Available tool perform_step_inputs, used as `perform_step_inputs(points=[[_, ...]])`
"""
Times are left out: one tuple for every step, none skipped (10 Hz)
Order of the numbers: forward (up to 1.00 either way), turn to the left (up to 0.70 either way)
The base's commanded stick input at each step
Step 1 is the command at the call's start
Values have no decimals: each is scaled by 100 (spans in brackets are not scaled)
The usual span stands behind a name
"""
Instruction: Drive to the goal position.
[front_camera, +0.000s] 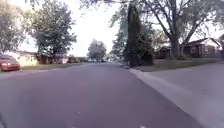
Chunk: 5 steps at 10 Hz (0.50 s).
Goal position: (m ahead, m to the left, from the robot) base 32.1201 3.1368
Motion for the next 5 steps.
perform_step_inputs(points=[[100,2],[100,0],[100,0],[100,0],[100,0]])
